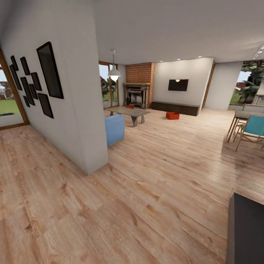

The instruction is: Move the two storage containers from the living room to the garage. In the garage, place one container on the floor and stack the other container on top of it (either order is fine).

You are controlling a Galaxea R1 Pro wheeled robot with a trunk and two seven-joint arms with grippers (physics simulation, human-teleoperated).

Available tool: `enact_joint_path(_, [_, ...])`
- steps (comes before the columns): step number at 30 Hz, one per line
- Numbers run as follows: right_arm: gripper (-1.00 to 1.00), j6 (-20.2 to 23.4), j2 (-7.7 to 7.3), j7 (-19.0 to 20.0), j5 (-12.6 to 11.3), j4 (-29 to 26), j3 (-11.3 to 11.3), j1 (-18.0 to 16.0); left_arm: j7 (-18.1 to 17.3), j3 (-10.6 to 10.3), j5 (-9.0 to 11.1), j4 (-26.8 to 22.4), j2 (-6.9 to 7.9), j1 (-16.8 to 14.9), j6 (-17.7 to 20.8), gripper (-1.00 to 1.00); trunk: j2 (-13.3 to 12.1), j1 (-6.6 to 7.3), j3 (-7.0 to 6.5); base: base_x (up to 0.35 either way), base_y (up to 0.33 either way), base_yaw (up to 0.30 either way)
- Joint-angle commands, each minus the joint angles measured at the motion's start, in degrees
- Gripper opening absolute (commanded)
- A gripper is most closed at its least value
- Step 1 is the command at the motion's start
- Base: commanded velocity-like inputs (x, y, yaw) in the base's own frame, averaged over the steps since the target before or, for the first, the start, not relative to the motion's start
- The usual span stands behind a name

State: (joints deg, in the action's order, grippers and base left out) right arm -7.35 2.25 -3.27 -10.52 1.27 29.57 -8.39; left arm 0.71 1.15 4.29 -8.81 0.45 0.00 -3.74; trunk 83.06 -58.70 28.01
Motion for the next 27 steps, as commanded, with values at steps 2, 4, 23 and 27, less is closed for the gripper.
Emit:
enact_joint_path(2, [1.0,-0.29,0.04,-0.1,-0.56,0.14,0.49,-0.05,0.0,0.08,0.45,-0.05,-0.01,0.0,-0.09,1.0,0.02,-0.03,0.05,0.323,0.0,0.0])
enact_joint_path(4, [1.0,-0.28,0.04,-0.09,-0.56,0.14,0.53,-0.05,0.0,0.08,0.45,-0.06,-0.01,0.0,-0.1,1.0,0.02,-0.03,0.05,0.323,0.0,0.0])
enact_joint_path(23, [1.0,-0.3,0.05,-0.08,-0.55,0.14,0.58,-0.05,0.0,0.08,0.45,0.02,-0.01,0.0,-0.12,1.0,0.02,-0.03,0.05,0.323,0.0,0.0])
enact_joint_path(27, [1.0,-0.3,0.04,-0.11,-0.56,0.14,0.58,-0.05,0.0,0.08,0.45,-0.03,-0.01,0.0,-0.1,1.0,0.02,-0.03,0.05,0.323,0.0,0.0])
